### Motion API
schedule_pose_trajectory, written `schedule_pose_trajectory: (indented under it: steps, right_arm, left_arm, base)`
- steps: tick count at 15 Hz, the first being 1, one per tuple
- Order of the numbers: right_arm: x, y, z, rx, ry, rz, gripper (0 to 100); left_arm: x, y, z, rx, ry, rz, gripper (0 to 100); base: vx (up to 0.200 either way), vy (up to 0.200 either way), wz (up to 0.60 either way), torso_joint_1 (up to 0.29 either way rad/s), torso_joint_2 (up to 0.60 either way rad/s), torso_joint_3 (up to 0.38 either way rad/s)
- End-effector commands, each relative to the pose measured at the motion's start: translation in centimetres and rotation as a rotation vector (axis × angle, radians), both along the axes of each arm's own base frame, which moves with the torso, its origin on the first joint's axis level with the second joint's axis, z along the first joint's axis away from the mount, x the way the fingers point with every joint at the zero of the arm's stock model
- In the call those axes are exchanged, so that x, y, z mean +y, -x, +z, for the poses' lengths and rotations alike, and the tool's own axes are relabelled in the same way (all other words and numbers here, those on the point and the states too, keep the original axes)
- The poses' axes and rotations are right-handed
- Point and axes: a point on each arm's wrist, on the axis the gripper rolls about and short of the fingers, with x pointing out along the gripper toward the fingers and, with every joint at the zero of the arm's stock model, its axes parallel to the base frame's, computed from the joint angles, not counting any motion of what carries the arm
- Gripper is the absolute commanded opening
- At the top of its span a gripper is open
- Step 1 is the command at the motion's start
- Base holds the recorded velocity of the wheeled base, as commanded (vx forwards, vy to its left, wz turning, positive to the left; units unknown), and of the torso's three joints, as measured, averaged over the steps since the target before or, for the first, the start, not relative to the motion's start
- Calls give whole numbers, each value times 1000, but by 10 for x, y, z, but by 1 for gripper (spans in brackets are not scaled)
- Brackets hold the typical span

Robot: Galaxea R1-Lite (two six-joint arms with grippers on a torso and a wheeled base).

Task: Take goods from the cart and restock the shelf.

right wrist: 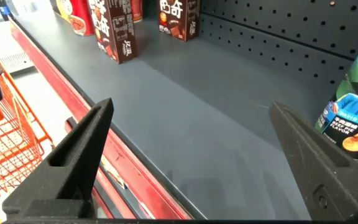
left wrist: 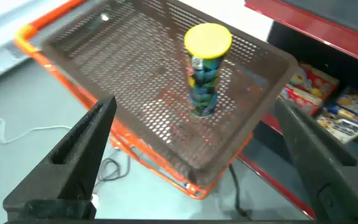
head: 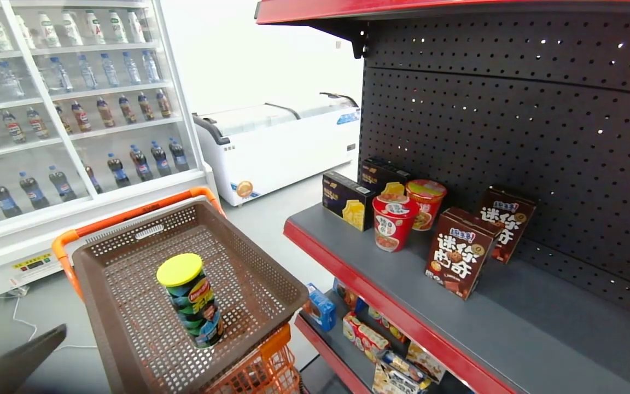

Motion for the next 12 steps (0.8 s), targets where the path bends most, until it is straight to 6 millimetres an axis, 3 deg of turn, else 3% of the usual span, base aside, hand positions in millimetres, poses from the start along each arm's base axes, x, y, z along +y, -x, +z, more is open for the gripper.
schedule_pose_trajectory:
  steps: [1, 4, 5, 8, 12]
  right_arm:
    - [0, 0, 0, 2, 1, 0, 100]
    - [0, 0, 0, 2, 1, 0, 100]
    - [0, 0, 0, 2, 1, 0, 100]
    - [0, 0, 0, 2, 1, 0, 100]
    - [0, 0, 0, 2, 1, 0, 100]
  left_arm:
    - [-9, -54, -38, 190, 30, -113, 100]
    - [-13, -68, -81, 185, 33, -137, 100]
    - [-16, -63, -91, 195, 34, -159, 100]
    - [-22, -50, -106, 238, 28, -215, 100]
    - [-20, -62, -115, 274, 41, -176, 100]
  base:
    - [0, 0, 0, 0, 0, 0]
    - [0, 0, 0, 0, 0, 0]
    - [0, 0, 0, 0, 0, 0]
    - [0, 0, 0, 0, 0, 0]
    - [0, 0, 0, 0, 0, 0]
